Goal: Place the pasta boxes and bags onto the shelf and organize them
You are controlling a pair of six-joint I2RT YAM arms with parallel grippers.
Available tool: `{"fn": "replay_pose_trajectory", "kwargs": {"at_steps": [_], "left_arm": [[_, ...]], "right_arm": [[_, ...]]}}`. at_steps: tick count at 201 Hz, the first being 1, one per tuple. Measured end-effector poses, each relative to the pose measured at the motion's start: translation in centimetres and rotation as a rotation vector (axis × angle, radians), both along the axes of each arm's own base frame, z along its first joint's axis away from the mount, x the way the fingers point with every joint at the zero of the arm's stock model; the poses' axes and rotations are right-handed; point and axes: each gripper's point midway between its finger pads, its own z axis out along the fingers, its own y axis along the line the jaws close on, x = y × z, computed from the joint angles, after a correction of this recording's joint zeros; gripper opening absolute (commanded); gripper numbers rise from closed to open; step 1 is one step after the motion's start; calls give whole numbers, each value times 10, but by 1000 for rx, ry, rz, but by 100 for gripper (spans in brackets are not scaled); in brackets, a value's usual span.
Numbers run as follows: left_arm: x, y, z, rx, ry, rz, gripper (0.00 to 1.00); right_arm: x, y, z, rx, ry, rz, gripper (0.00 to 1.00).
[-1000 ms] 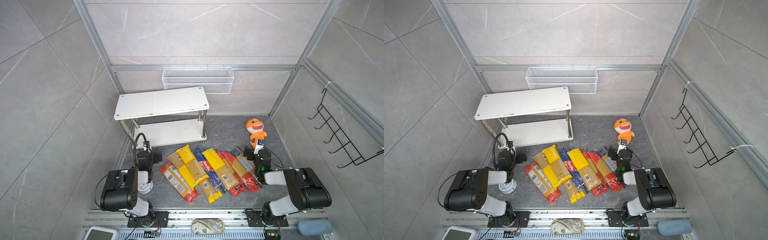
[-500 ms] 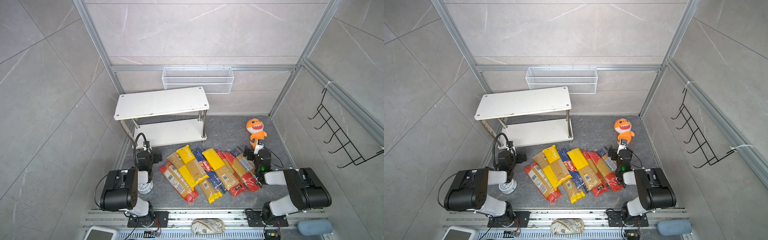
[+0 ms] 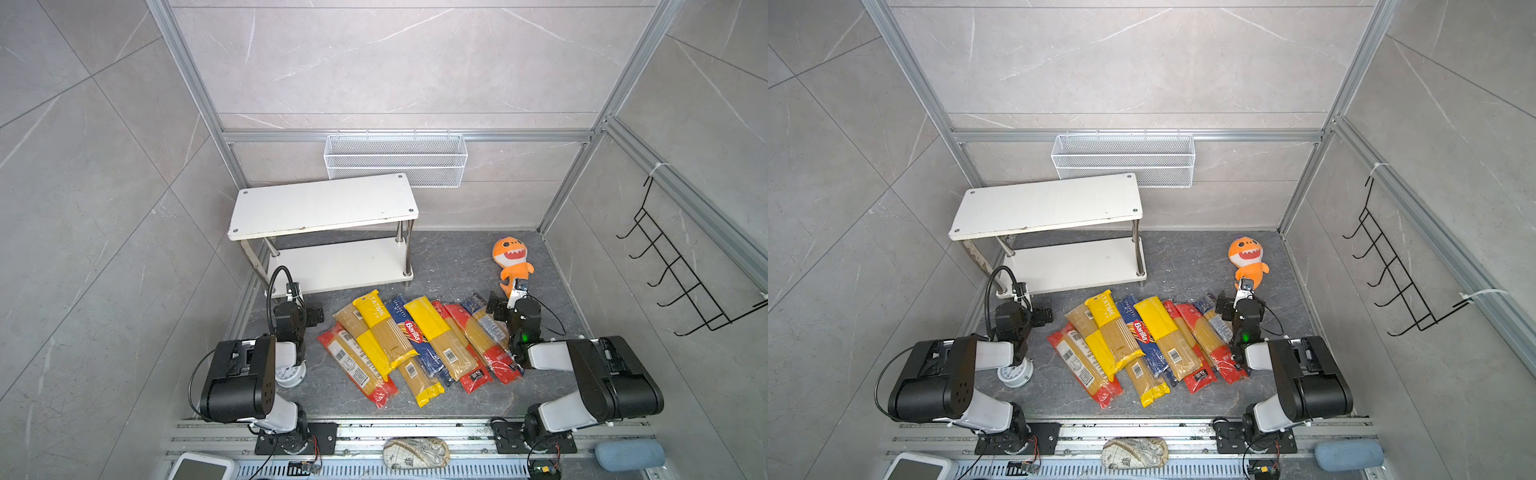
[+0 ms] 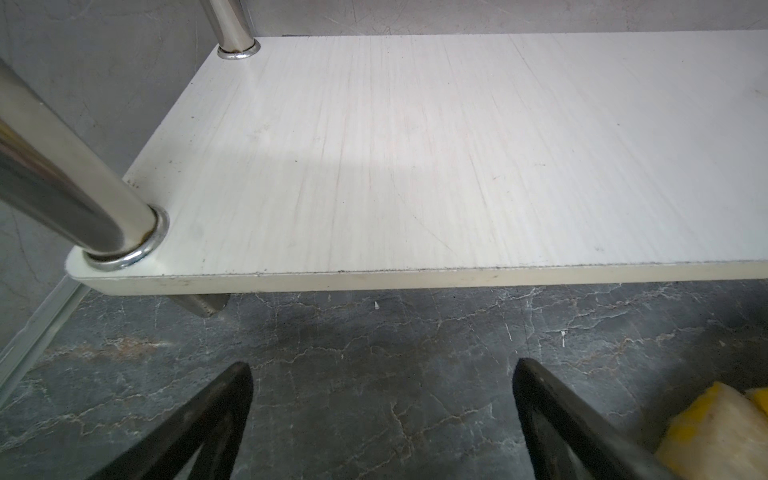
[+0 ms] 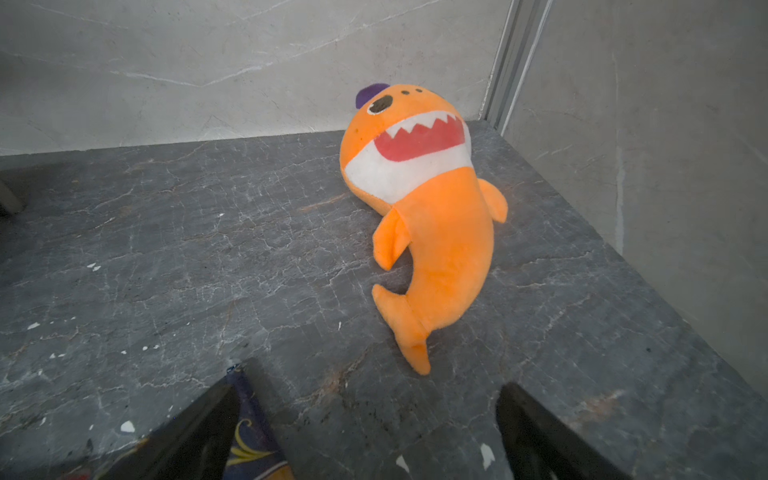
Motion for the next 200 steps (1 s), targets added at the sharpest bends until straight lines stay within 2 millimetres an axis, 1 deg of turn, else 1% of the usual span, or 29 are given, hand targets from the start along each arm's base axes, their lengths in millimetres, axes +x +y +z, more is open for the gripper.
{"fn": "replay_pose_trajectory", "kwargs": {"at_steps": [21, 53, 68, 81, 91, 102, 103, 104, 110, 120, 122, 126, 133, 148, 162, 170, 185, 200], "left_arm": [[3, 2, 2, -5, 29, 12, 100], [7, 3, 31, -6, -8, 31, 100], [6, -2, 40, 4, -14, 29, 100], [3, -12, 44, 18, -12, 16, 100], [1, -20, 47, 28, -11, 3, 100], [-3, -29, 51, 39, -14, -10, 100], [-3, -29, 52, 40, -14, -10, 100], [-3, -30, 52, 41, -15, -11, 100], [-5, -34, 57, 46, -22, -17, 100], [-9, -40, 65, 58, -34, -18, 100], [-11, -41, 67, 62, -36, -19, 100], [-13, -43, 71, 67, -46, -18, 100], [-16, -48, 80, 74, -67, -18, 100], [-26, -62, 103, 81, -123, -23, 100], [-37, -77, 121, 72, -174, -31, 100], [-44, -85, 129, 66, -194, -35, 100], [-58, -101, 137, 48, -200, -48, 100], [-70, -114, 140, 27, -177, -53, 100]], "right_arm": [[-1, 1, 3, -8, -6, -10, 100], [-2, -2, 2, -17, 0, -29, 100], [-1, -3, 1, -24, 12, -40, 100], [2, -3, 4, -39, 50, -49, 100], [10, -1, 16, -45, 67, -49, 100], [23, 2, 42, -50, 53, -52, 100], [25, 2, 48, -50, 47, -53, 100], [25, 2, 48, -50, 47, -53, 100], [30, 3, 65, -46, 27, -60, 100], [32, 3, 90, -22, 0, -84, 100], [32, 3, 92, -17, -2, -88, 100], [30, 2, 101, -1, -7, -105, 100], [26, 0, 109, 27, -6, -131, 100], [15, -4, 116, 90, 26, -190, 100], [5, -5, 111, 134, 84, -216, 100], [-3, -2, 103, 148, 126, -222, 100], [-22, 11, 90, 157, 213, -196, 100], [-38, 28, 85, 162, 270, -145, 99]]}}
